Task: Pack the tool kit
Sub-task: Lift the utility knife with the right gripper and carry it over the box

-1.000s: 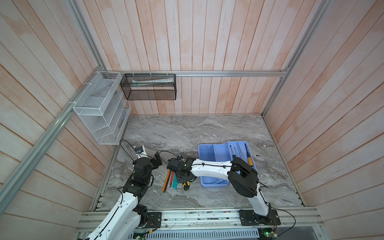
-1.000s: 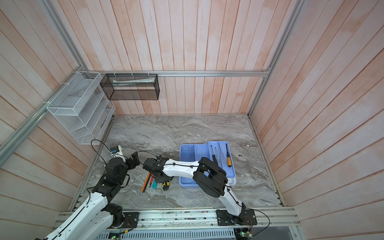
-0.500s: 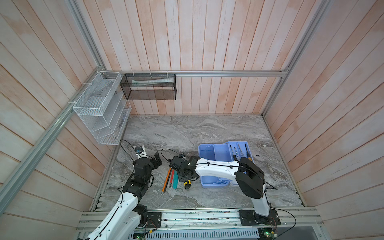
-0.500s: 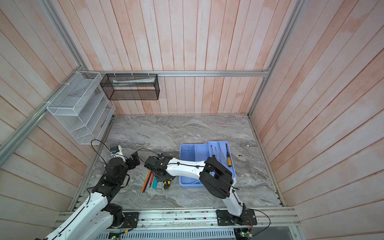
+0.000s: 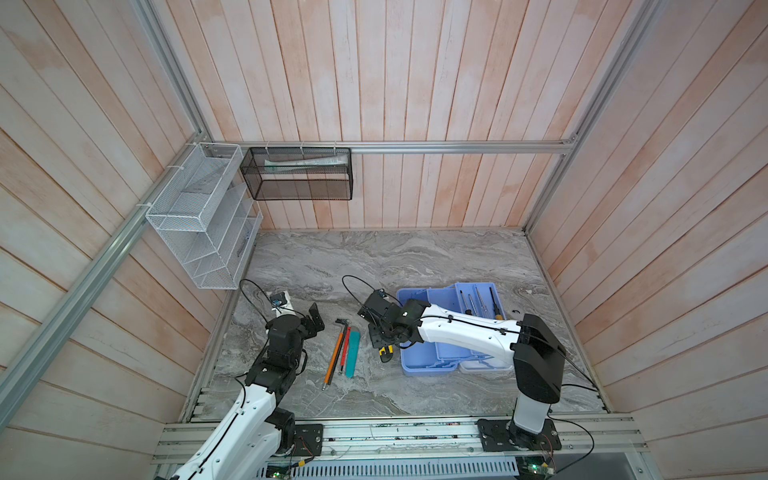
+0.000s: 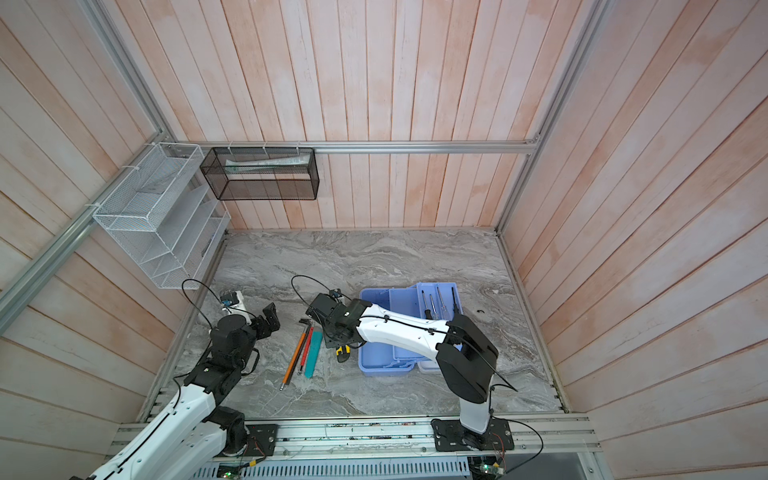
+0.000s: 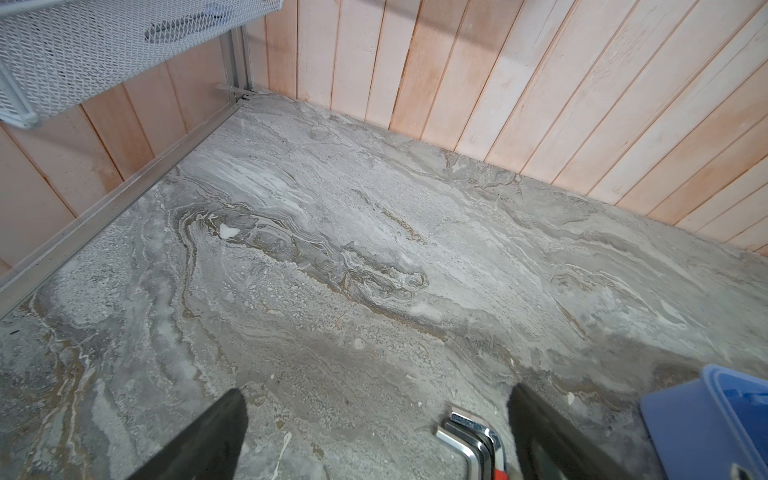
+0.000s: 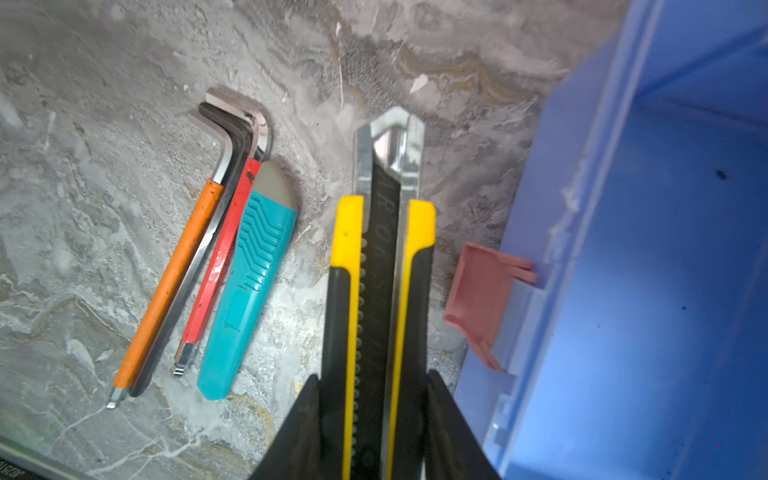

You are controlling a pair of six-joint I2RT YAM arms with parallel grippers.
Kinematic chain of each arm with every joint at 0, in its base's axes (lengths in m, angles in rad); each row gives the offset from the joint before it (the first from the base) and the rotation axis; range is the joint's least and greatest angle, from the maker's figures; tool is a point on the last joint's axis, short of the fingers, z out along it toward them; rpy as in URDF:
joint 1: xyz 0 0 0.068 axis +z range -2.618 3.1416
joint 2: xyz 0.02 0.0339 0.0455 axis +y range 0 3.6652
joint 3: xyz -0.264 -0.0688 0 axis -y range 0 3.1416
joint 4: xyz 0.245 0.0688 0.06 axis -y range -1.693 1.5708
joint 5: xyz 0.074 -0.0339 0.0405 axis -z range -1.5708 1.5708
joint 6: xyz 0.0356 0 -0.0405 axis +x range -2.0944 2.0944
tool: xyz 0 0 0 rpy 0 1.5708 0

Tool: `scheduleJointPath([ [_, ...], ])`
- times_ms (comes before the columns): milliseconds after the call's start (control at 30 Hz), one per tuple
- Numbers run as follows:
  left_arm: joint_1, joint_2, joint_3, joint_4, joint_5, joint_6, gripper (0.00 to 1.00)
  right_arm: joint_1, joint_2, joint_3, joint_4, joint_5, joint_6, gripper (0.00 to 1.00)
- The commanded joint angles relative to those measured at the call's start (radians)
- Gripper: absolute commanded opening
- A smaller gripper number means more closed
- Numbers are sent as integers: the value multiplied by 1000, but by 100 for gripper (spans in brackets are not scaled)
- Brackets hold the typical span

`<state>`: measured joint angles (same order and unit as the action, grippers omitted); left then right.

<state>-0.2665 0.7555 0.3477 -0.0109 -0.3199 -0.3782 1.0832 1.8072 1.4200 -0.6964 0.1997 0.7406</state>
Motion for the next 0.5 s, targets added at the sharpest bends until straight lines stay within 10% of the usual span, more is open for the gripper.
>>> scheduleJointPath([
  [0, 6, -2, -11, 5, -13, -6, 99, -30, -54, -28, 24, -16, -38, 0],
  [467, 6, 25, -1, 5, -10, -5, 99, -213, -282, -187, 22, -32, -158, 0],
])
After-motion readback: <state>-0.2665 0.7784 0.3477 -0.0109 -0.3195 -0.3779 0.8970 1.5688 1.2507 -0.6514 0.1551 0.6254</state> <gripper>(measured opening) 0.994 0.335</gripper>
